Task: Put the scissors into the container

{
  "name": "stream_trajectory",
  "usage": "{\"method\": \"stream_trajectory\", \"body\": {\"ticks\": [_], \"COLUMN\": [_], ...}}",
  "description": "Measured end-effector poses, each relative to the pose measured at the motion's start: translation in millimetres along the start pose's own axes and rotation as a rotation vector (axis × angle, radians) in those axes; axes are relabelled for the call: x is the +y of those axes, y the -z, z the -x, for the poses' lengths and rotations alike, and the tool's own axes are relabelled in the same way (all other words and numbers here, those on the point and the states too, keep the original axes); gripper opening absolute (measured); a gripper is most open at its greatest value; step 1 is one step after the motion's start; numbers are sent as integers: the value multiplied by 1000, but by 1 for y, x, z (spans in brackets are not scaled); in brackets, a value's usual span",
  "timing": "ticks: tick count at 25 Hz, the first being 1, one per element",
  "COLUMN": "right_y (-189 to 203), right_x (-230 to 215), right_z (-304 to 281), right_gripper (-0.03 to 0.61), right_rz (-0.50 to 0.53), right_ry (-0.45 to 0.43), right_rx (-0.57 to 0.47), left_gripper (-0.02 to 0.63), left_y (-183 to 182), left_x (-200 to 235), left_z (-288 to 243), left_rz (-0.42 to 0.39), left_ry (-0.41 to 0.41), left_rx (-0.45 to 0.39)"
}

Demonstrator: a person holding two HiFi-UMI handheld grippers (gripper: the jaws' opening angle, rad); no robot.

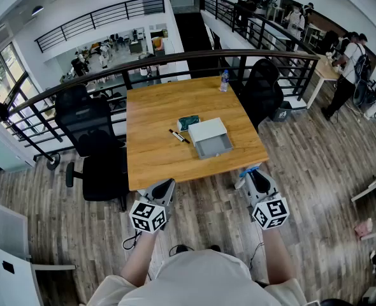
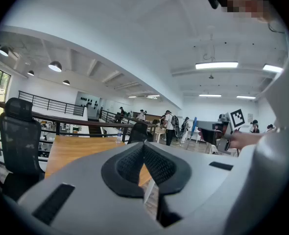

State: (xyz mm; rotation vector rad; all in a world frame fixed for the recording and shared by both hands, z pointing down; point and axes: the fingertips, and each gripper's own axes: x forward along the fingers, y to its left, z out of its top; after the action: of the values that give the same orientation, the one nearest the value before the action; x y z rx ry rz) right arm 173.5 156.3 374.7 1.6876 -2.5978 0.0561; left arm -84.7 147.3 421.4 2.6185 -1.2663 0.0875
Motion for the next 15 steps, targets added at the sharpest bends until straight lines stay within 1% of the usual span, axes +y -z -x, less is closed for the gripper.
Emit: {"method": "stream_trajectory", "body": {"ticks": [7, 15], "right_y": [-2, -4], "right_x": [-6, -5], "right_z": [-8, -13], "right_gripper": [78, 80], "right_rz": [4, -6], "right_ry": [-1, -4], "right_rx": [-1, -8], "left_gripper": [-8, -8], "left_y": [-3, 1], "left_x": [4, 7], "left_z": [-9, -10], "left_rz": [2, 8], "left_ry": [-1, -1], "left_rx": [-1, 17]}}
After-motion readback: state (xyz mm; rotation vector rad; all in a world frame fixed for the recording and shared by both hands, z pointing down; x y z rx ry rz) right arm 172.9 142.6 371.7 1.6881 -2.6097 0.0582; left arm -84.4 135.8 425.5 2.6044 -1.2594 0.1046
